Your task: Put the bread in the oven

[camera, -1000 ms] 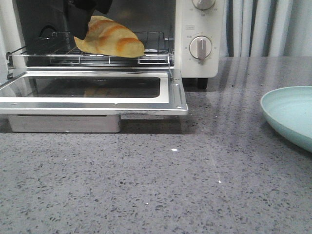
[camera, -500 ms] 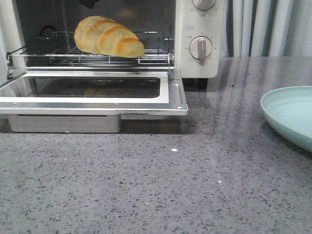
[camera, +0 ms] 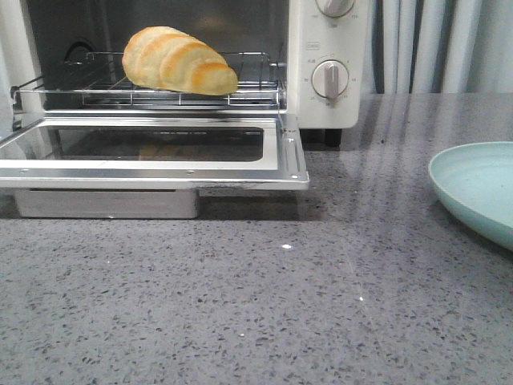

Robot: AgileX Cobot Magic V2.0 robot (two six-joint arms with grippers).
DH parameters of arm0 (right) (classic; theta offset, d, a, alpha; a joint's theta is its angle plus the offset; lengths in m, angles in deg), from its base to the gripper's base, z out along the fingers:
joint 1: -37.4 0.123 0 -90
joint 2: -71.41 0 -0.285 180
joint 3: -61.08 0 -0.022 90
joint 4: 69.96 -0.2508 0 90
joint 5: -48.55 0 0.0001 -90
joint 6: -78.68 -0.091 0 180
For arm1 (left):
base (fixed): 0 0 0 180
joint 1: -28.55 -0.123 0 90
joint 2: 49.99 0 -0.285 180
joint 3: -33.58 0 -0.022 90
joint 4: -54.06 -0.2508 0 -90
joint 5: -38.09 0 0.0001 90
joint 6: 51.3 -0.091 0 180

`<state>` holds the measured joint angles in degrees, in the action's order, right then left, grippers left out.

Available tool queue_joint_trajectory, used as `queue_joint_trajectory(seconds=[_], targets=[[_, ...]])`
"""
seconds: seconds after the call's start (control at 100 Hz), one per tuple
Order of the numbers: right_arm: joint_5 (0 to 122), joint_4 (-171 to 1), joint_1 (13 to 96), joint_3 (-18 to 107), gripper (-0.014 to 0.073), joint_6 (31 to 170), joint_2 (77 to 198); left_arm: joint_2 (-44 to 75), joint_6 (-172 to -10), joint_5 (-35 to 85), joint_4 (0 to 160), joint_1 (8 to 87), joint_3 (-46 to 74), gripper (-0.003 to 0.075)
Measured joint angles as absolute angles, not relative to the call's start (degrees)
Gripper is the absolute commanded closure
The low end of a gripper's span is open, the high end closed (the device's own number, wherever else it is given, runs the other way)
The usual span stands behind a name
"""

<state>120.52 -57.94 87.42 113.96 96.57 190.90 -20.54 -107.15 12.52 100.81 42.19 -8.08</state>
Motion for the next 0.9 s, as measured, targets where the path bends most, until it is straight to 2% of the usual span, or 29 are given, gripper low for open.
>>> queue_joint_trajectory(seconds=[0.62,0.9], targets=[[121.44,-45.14,87.42,114.17,0.0638,92.19,171.49,-23.64,-104.84,21.4,99.35,42.19,-8.49,0.074],[121.46,-42.93,87.42,114.17,0.0638,91.38,158.92,-23.75,-102.34,25.61,99.35,42.19,-11.48,0.074]])
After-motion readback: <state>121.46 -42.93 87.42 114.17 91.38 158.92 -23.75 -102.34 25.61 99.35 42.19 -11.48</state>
